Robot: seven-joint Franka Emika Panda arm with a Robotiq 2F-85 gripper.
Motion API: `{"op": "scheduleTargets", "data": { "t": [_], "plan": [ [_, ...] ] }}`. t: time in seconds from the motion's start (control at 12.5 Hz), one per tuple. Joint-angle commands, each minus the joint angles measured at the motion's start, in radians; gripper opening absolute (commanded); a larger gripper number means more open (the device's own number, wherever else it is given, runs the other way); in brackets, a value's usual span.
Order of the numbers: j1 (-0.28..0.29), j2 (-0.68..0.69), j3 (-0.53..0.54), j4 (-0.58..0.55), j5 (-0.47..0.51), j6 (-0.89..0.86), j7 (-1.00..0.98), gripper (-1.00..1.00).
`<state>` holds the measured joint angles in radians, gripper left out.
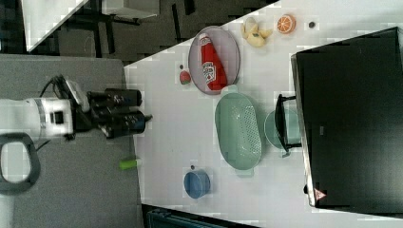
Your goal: Drag strainer right to left.
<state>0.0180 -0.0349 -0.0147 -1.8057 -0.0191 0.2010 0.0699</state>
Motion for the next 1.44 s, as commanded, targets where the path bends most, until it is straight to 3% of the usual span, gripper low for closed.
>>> {"op": "scheduleTargets", "data": {
  "t": [0.08,0.24,0.8,1.12,1.44],
  "plan": [
    [-0.042,-0.479,-0.02,-0.261,-0.018,-0.217,0.035,0.59],
    [-0.042,-0.478,-0.02,-0.262,-0.018,-0.217,0.035,0.99],
    [-0.039,-0.356,0.014,-0.385,-0.017,-0.042,0.109,1.0],
    [-0.039,-0.185,0.022,-0.489,-0.017,0.152,0.37,1.0],
    [-0.039,0.012,0.023,-0.53,-0.017,0.388,0.473,1.0]
  ]
}}
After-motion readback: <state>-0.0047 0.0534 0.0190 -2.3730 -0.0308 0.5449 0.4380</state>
